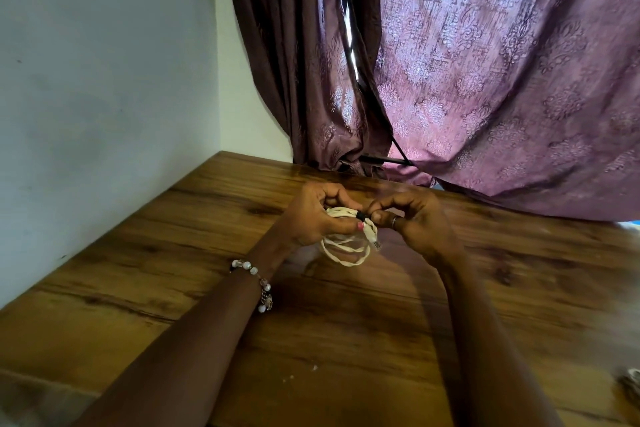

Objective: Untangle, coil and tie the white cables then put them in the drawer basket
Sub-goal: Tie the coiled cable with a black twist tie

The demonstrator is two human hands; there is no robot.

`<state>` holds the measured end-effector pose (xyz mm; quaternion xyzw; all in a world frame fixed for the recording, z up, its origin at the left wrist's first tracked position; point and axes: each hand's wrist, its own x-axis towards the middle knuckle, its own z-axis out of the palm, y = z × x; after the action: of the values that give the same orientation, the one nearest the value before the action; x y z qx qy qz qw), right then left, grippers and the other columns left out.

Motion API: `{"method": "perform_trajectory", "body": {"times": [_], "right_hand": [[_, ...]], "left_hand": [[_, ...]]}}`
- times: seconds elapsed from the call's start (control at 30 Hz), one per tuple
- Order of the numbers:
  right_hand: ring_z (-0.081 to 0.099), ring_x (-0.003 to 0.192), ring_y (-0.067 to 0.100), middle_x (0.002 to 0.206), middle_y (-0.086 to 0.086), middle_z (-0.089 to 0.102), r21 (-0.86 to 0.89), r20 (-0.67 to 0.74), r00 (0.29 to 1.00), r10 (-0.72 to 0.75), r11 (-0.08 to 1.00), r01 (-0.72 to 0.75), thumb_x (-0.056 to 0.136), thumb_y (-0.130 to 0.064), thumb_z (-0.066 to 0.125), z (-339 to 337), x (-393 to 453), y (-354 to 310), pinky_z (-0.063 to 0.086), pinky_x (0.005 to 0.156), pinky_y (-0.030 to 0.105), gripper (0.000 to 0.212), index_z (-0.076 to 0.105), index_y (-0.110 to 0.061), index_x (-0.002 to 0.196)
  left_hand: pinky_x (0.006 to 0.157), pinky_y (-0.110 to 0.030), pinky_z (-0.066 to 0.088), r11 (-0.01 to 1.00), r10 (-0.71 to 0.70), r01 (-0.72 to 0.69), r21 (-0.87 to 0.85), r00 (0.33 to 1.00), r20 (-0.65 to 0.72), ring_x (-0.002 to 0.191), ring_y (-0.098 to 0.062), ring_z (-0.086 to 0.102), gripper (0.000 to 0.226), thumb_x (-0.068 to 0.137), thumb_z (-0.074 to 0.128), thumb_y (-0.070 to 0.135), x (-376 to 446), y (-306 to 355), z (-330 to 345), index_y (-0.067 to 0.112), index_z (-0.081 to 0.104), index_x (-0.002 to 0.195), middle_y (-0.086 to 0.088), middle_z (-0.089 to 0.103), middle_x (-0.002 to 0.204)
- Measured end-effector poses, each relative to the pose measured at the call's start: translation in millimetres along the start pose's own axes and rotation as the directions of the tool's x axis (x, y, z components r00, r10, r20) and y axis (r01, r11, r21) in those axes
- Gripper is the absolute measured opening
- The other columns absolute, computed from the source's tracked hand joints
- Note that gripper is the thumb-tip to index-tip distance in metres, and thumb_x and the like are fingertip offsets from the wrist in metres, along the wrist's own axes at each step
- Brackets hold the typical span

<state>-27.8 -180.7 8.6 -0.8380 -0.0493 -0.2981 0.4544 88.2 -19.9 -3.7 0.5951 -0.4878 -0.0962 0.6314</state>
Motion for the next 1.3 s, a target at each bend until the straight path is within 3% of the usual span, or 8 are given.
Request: {"method": "perform_trajectory", "body": {"times": [0.17,0.4,0.53,0.7,0.8,0.87,1.07,1.3], "right_hand": [[0.067,0.072,0.014,0.075,-0.001,0.071,-0.294,0.054,0.987,-0.15,0.943,0.159,0.08,0.001,0.065,0.4,5.1,-5.5,0.057,0.063,0.042,0.011,0.071,-0.007,0.076],[0.067,0.076,0.016,0.081,-0.008,0.069,-0.179,-0.021,0.989,-0.147,0.974,0.141,0.081,-0.007,0.061,9.5,8.0,-9.6,0.057,0.068,0.05,0.015,0.071,-0.017,0.086],[0.066,0.073,0.009,0.078,-0.008,0.069,-0.247,-0.013,0.985,-0.174,0.955,0.166,0.081,0.004,0.065,11.9,6.8,-9.6,0.057,0.065,0.041,0.014,0.073,-0.007,0.085],[0.061,0.068,0.002,0.07,-0.012,0.066,-0.458,0.044,0.965,-0.259,0.853,0.25,0.079,0.0,0.064,9.3,6.7,-14.3,0.044,0.057,0.011,0.015,0.074,-0.011,0.079],[0.06,0.065,0.006,0.067,-0.009,0.066,-0.464,0.052,0.96,-0.275,0.845,0.267,0.078,-0.008,0.057,9.4,6.7,-17.3,0.042,0.055,0.012,0.017,0.074,-0.01,0.077],[0.058,0.059,0.009,0.064,-0.006,0.065,-0.468,0.07,0.958,-0.277,0.839,0.277,0.078,-0.012,0.052,9.5,6.9,-18.4,0.044,0.053,0.022,0.021,0.072,-0.01,0.072],[0.054,0.053,0.017,0.058,-0.003,0.061,-0.527,0.114,0.95,-0.29,0.793,0.305,0.076,-0.002,0.056,11.7,9.9,-17.2,0.042,0.051,0.036,0.018,0.069,-0.011,0.066],[0.056,0.062,0.012,0.064,-0.006,0.061,-0.476,0.066,0.969,-0.24,0.846,0.242,0.076,-0.008,0.056,6.8,8.3,-14.7,0.04,0.054,0.019,0.012,0.066,-0.011,0.07]], "left_hand": [[0.061,-0.017,0.052,1.0,0.003,-0.003,-0.016,1.0,-0.011,0.065,0.0,0.063,0.029,0.065,0.078,-0.013,0.9,-0.3,-2.0,0.009,0.066,0.077,0.011,0.071,0.069],[0.067,-0.028,0.055,0.997,-0.015,0.009,-0.07,0.996,-0.089,0.07,-0.01,0.066,0.027,0.066,0.078,-0.012,3.0,-4.6,-6.3,0.009,0.066,0.078,0.004,0.072,0.075],[0.068,-0.031,0.055,0.998,-0.03,0.025,-0.057,0.996,-0.084,0.071,-0.013,0.066,0.025,0.066,0.079,-0.011,1.4,-6.3,-5.6,0.006,0.067,0.08,0.001,0.072,0.078],[0.068,-0.035,0.053,0.998,-0.042,0.038,-0.05,0.996,-0.084,0.073,-0.022,0.064,0.024,0.064,0.081,-0.006,0.8,-6.7,-4.4,0.007,0.067,0.079,-0.008,0.07,0.079],[0.066,-0.031,0.054,0.998,-0.049,0.045,-0.054,0.996,-0.079,0.072,-0.017,0.065,0.026,0.065,0.08,-0.009,0.6,-3.5,-2.1,0.01,0.067,0.077,0.0,0.071,0.076],[0.065,-0.03,0.054,0.998,-0.042,0.038,-0.044,0.996,-0.077,0.07,-0.013,0.065,0.027,0.065,0.08,-0.01,0.5,-2.8,-1.8,0.011,0.067,0.077,0.001,0.071,0.076],[0.063,-0.028,0.054,0.999,-0.025,0.023,-0.031,0.998,-0.064,0.068,-0.013,0.065,0.028,0.065,0.079,-0.012,-1.2,-2.9,0.5,0.01,0.066,0.075,-0.002,0.07,0.076],[0.062,-0.027,0.054,0.996,-0.059,0.053,-0.07,0.994,-0.093,0.066,-0.01,0.064,0.03,0.066,0.078,-0.013,-0.5,-2.4,2.4,0.013,0.066,0.075,0.003,0.07,0.072]]}}
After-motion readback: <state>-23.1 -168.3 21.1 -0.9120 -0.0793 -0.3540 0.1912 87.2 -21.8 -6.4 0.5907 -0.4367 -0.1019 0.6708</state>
